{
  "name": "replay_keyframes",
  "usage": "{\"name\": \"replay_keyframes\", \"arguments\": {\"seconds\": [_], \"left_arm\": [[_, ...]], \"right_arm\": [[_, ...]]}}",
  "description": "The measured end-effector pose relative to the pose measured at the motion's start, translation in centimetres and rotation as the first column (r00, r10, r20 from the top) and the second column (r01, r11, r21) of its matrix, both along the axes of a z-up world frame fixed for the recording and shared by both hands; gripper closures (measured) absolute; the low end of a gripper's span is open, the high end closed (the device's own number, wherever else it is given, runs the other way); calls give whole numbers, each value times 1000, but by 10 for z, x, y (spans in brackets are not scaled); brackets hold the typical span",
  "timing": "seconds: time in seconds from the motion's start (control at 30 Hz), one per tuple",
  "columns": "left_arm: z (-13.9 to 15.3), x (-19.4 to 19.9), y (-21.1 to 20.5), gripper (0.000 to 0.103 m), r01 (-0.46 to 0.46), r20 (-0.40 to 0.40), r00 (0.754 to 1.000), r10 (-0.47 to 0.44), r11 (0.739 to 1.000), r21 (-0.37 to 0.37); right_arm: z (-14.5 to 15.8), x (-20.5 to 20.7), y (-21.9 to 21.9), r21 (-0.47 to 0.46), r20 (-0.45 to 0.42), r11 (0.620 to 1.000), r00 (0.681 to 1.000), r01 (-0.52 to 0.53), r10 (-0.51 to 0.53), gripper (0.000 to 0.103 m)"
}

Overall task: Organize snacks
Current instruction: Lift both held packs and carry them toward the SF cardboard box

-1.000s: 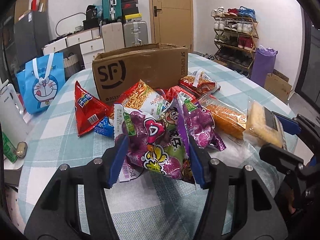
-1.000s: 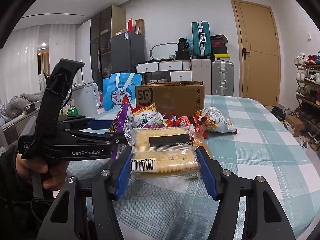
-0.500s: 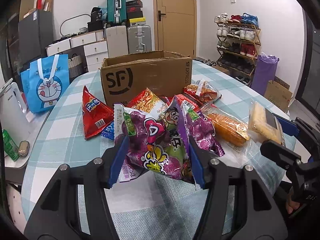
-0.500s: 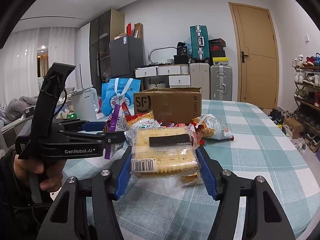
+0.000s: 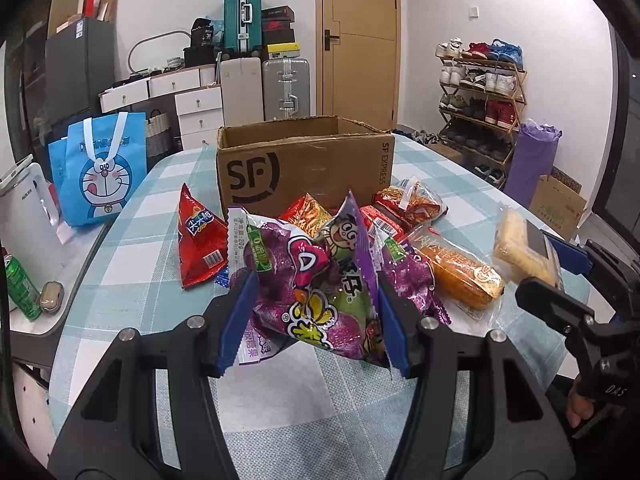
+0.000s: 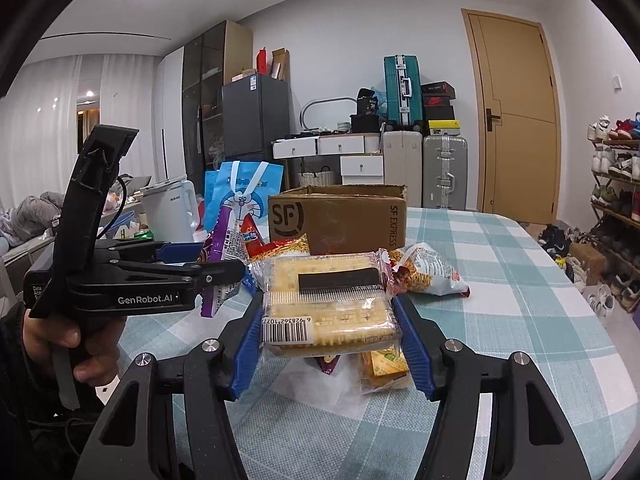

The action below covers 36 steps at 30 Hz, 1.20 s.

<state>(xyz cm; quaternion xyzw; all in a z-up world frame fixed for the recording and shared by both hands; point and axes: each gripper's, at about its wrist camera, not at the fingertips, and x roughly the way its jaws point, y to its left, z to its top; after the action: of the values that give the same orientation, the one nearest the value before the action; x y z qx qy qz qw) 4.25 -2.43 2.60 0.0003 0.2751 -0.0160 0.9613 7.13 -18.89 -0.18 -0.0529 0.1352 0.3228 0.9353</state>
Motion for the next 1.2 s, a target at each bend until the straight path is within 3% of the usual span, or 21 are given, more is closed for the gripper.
{"name": "replay_keyframes", "arguments": {"seconds": [0.77,1.2], "left_arm": [[21,9,10,47,-28,25,999,29,999,-23],[39,47,23,47,-57,22,998,59,996,-62]], "right_arm": [[23,38,1,43,-31,999,999,28,-27,40],[53,63,11,51,-44,998,999,22,-20,40]]}}
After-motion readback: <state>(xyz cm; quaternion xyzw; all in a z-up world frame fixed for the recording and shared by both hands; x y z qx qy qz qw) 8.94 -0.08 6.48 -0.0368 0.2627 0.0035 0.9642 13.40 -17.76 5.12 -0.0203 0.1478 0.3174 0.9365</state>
